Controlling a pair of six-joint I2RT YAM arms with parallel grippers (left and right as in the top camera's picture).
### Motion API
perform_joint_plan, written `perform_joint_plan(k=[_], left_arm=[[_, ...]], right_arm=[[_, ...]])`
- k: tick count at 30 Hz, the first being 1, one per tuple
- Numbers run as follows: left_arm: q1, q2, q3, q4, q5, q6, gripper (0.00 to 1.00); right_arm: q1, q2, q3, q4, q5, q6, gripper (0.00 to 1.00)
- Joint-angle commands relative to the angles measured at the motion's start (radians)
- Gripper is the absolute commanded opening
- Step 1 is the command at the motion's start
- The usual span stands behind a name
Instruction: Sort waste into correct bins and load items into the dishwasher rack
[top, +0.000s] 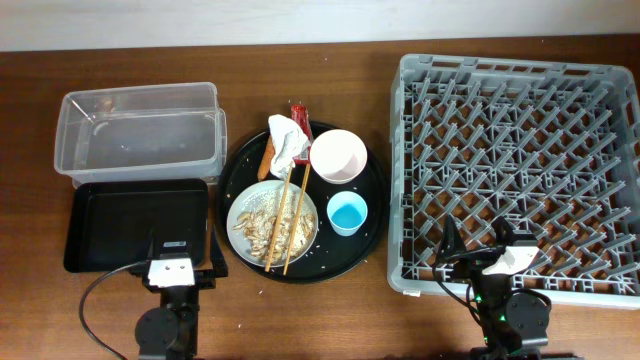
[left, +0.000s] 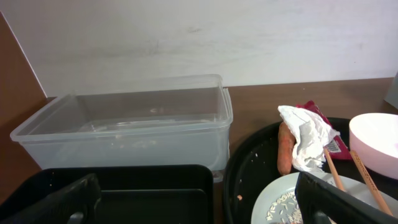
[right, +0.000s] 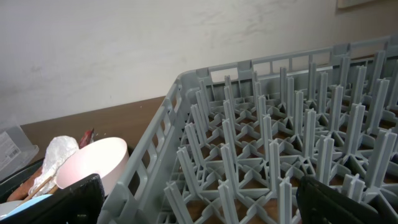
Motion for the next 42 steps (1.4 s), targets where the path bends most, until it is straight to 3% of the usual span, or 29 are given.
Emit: perform_joint_plan(k=[1,29,31,34,36,39,42], left_arm=[[0.004,-0.009,-0.003,-0.001,-0.007,0.013,0.99],[0.003,-0.009,-0.003,-0.001,-0.004,0.013,0.99],[0.004,-0.009,-0.003,-0.005,0.054,0.012,0.99],[0.003,-0.009,-0.003,0.050,0.254,0.012,0.99],[0.004,-0.009,0.024,0.137,0.327,-0.016,0.99],[0.004,0.027,0.132,0.130,0.327,-0.104,0.99],[0.004,0.209,0.342,-0.042,0.317,-0.121,0.99]], right_arm=[[-0.006,-0.006,-0.005,-0.005,-0.002,0.006,0.98],[-0.006,-0.006,-0.005,-0.004,-0.002,0.006,0.98],[-0.006,-0.006,-0.005,0.004,-0.011,0.007,0.98],[-0.006,-0.006,-0.002,0.011,-0.018,0.007,0.98],[-0.006,-0.006,0.055,0.008,-0.096,0.007,0.98],[-0.006,0.002,0.188,-0.048,-0.190,0.007,0.98],[-0.006,0.097,0.406,-0.293,-0.199,0.006,0.98]])
